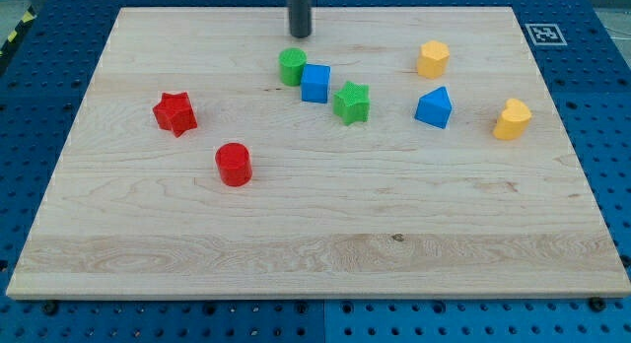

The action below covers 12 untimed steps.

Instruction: Form a triangle with the yellow hexagongreen star and blue triangle

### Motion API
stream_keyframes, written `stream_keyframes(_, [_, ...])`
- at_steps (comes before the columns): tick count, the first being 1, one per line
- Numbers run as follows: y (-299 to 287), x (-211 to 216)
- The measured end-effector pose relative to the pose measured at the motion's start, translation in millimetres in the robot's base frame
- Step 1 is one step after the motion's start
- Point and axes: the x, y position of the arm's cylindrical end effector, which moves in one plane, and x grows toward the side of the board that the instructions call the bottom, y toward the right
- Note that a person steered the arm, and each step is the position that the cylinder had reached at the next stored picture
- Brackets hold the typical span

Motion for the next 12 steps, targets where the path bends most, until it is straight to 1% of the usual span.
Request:
stream_keyframes(1, [36.7,-5.4])
stream_keyframes(2, [102.2,-8.8])
stream_keyframes(3, [140.6,24.1])
stream_keyframes(4, [138.6,65.4])
stream_keyframes(5, [129.0,78.7])
stream_keyframes(6, [133.9,33.6])
stream_keyframes(7, [174.6,9.9])
stream_keyframes(8, [207.3,23.7])
stream_keyframes(9, [195.1,54.1])
stream_keyframes(10, [149.6,80.0])
stream_keyframes(11, [126.9,81.8])
stream_keyframes(12, [147.5,58.5])
